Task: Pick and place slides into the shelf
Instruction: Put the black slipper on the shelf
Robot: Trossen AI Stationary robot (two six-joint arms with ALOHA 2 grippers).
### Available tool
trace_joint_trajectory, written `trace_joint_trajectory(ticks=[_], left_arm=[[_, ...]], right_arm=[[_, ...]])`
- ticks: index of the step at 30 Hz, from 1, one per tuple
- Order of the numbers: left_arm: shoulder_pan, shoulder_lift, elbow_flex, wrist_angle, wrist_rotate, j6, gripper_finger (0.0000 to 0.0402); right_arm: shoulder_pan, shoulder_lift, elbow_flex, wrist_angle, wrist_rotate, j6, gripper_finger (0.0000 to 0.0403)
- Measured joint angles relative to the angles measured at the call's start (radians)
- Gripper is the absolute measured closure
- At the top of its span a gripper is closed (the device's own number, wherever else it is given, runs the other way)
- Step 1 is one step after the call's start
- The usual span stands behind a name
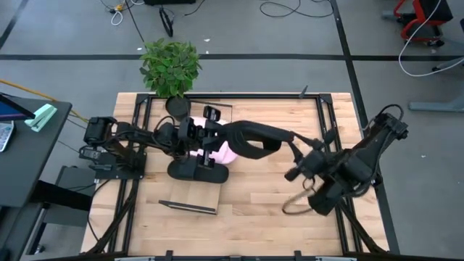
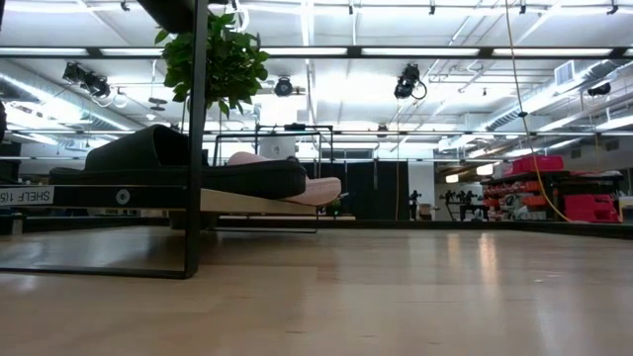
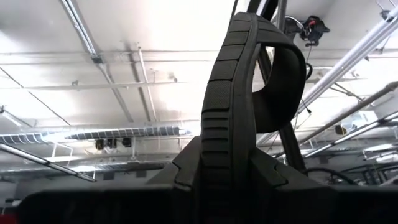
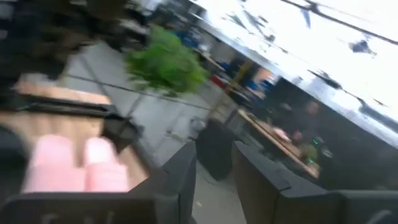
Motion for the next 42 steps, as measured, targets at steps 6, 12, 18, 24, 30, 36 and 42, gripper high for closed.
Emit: trace_joint_trajectory(ticks=[6,12,18,24,30,36,42], left_arm=[[-0.044,-0.001,-0.019,-0.001,-0.021,0.089,0.0324],[-0.085,-0.001,-0.040,0.005,-0.084,0.148,0.0324],[-0.123,-0.001,-0.041,0.005,-0.164,0.239,0.0324],[-0.120,-0.001,-0.041,0.005,-0.206,0.256,0.0324],[-0.109,-0.001,-0.041,0.007,-0.203,0.264,0.0324],[-0.100,-0.001,-0.041,0.007,-0.203,0.264,0.0324],[-0.101,-0.001,-0.041,0.007,-0.202,0.263,0.0324]], right_arm=[[0.140,-0.045,-0.059,-0.240,0.006,0.308,0.0308],[0.179,-0.216,-0.331,-0.228,0.005,0.564,0.0316],[0.206,-0.426,-0.548,-0.228,0.004,0.780,0.0329],[0.406,-0.539,-0.633,-0.205,0.006,0.808,0.0362],[0.589,-0.558,-0.657,-0.203,0.005,0.813,0.0382],[0.654,-0.555,-0.657,-0.125,0.006,0.838,0.0398],[0.634,-0.537,-0.657,0.111,0.004,0.609,0.0395]])
